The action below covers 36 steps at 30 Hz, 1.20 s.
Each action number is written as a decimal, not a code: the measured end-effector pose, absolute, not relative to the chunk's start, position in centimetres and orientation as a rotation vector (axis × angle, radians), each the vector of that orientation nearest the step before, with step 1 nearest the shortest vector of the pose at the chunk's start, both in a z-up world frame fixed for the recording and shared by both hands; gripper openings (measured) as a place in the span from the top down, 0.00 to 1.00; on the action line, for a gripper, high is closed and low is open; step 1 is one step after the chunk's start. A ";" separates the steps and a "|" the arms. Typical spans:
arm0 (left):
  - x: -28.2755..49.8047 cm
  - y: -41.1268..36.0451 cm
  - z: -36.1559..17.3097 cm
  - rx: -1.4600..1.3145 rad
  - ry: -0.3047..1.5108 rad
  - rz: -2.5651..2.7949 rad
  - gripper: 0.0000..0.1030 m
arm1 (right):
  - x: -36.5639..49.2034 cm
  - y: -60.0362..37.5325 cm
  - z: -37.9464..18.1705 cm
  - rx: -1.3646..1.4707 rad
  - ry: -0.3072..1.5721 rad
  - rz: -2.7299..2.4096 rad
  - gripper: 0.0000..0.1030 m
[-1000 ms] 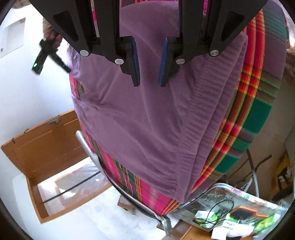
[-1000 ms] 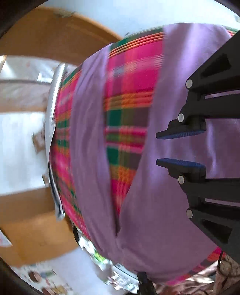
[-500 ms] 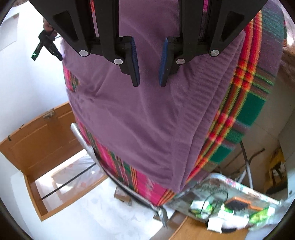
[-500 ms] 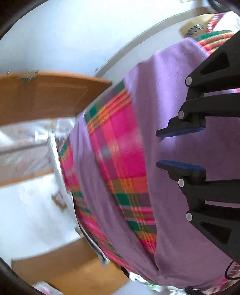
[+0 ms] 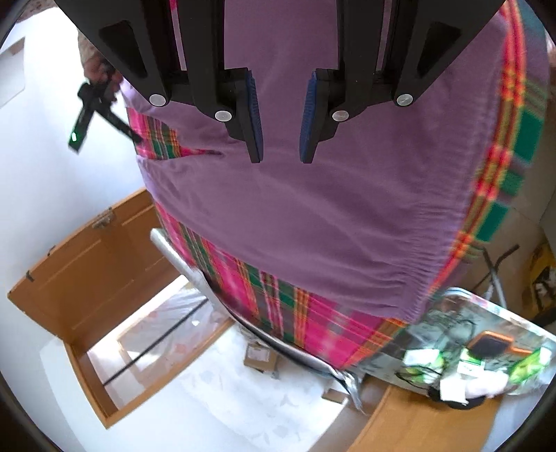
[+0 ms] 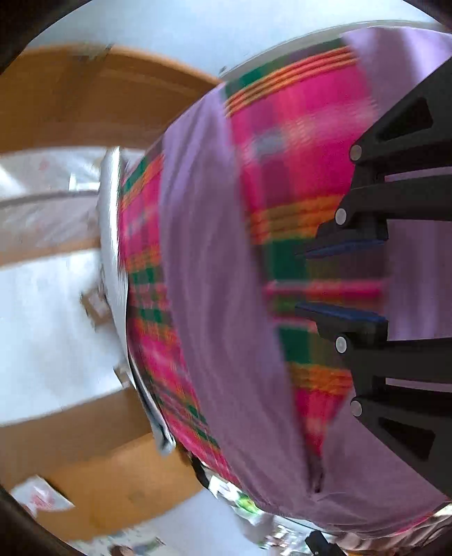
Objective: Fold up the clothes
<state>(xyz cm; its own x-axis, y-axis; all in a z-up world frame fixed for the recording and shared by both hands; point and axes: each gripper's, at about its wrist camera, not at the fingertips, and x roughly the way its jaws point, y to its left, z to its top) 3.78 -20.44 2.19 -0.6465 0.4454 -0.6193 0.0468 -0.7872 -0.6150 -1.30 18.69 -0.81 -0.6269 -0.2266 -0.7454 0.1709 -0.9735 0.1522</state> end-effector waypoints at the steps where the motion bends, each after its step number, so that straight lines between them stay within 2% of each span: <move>1: 3.3 -20.0 2.0 -1.195 -0.882 2.491 0.79 | -2.4 17.4 -0.8 1.221 -0.059 -2.631 0.74; 10: -1.1 -18.3 0.4 -1.280 -0.871 2.449 0.79 | -6.9 11.3 -3.0 1.259 0.157 -2.467 0.74; 19: -2.7 -19.0 -1.6 -1.338 -0.909 2.450 0.79 | -4.1 13.8 -3.6 1.320 0.127 -2.433 0.75; 24: -3.1 -19.0 -2.1 -1.347 -0.916 2.446 0.79 | -4.4 14.0 -1.2 1.176 0.031 -2.462 0.75; 31: -3.0 -19.1 -2.2 -1.344 -0.924 2.448 0.79 | -5.9 9.9 -3.0 1.213 0.137 -2.390 0.75; 36: -2.9 -19.6 -1.8 -1.326 -0.924 2.470 0.78 | -4.8 10.2 -4.0 1.229 0.126 -2.374 0.74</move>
